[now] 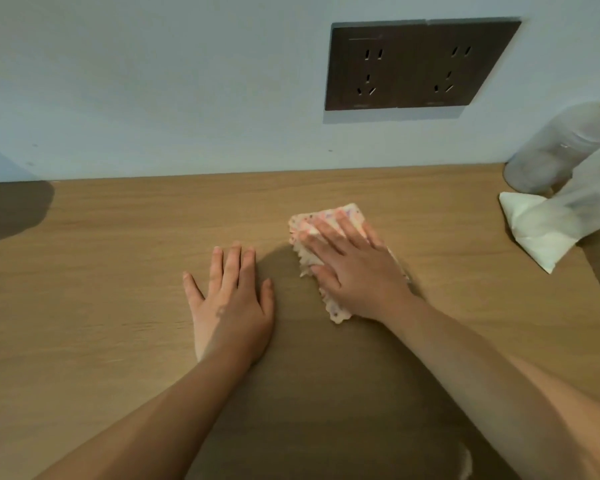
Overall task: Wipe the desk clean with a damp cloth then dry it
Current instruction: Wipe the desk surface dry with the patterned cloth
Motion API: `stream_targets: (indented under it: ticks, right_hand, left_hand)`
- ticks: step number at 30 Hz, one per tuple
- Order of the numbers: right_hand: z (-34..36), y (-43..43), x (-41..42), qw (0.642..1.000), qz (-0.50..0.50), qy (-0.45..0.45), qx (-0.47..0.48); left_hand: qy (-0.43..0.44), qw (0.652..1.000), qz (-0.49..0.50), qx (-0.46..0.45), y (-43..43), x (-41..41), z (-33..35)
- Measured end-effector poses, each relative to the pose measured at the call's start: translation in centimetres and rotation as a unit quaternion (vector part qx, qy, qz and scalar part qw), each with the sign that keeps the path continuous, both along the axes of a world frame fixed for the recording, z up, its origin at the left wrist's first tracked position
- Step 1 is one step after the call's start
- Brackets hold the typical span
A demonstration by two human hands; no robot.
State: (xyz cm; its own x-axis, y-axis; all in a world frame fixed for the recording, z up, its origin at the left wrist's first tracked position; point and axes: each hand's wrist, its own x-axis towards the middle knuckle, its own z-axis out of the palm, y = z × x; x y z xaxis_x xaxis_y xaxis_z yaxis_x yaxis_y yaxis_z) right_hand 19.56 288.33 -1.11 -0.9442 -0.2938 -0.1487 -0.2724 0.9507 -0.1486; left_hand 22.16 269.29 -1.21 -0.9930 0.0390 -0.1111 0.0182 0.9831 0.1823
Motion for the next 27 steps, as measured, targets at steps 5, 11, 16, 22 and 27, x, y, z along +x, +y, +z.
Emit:
stream_targets:
  ticks: [5, 11, 16, 22, 27]
  right_hand:
    - [-0.2, 9.2, -2.3, 0.942, -0.335, -0.001, 0.02]
    - [0.1, -1.5, 3.5, 0.997, -0.077, -0.009, -0.017]
    - [1.0, 2.7, 3.1, 0.992, -0.12, 0.016, 0.021]
    - [0.5, 3.2, 5.3, 0.959, -0.28, -0.021, 0.031]
    - [0.4, -1.0, 11.6, 0.999, 0.045, 0.003, -0.004]
  left_hand:
    - [-0.001, 1.0, 0.006, -0.009, 0.1, 0.0, 0.2]
    - [0.0, 1.0, 0.005, -0.014, 0.1, 0.1, 0.2]
    - [-0.002, 1.0, 0.0, -0.026, 0.1, 0.0, 0.1]
    - [0.005, 0.999, -0.019, -0.043, 0.2, 0.3, 0.2]
    - [0.012, 0.996, -0.042, -0.082, 0.4, 0.6, 0.8]
